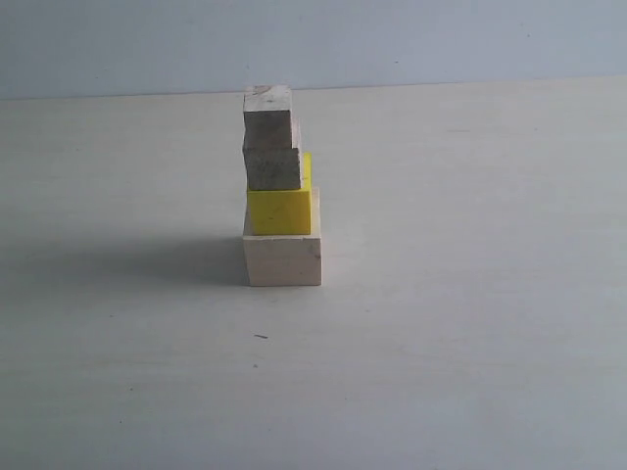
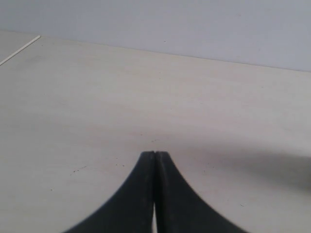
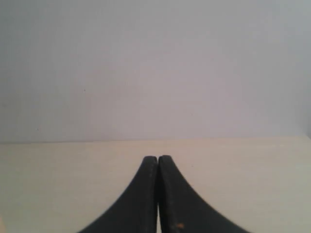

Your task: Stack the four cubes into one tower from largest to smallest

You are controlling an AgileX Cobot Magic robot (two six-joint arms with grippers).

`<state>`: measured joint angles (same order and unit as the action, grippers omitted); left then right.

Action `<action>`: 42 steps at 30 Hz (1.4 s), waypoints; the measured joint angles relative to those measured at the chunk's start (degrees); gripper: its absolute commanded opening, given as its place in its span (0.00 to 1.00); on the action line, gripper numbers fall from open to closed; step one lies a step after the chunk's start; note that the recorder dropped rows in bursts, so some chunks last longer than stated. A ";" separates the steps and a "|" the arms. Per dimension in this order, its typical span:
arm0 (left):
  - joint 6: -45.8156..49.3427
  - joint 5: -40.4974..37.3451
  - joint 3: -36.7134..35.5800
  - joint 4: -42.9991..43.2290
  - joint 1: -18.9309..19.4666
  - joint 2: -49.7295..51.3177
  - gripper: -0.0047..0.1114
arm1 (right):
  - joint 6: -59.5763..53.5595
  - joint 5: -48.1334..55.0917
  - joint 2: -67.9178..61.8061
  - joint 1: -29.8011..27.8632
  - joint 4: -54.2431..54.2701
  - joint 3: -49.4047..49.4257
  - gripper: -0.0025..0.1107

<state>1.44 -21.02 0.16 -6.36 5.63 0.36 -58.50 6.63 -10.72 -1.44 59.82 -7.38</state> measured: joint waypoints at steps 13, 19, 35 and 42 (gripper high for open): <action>0.00 0.00 0.00 0.08 0.00 0.00 0.04 | 38.63 -1.27 5.68 0.00 -39.16 5.37 0.02; 0.00 0.00 0.00 0.08 0.00 0.00 0.04 | 44.92 2.73 8.46 0.00 -46.34 7.14 0.02; 0.00 0.00 0.00 0.08 0.00 0.00 0.04 | 56.75 11.86 10.35 0.00 -57.04 7.14 0.02; 0.00 0.00 0.00 0.08 0.00 0.00 0.04 | 58.50 12.59 10.35 0.00 -58.03 7.14 0.02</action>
<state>1.44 -21.02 0.16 -6.28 5.63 0.36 0.00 19.22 -0.37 -1.44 1.80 -0.24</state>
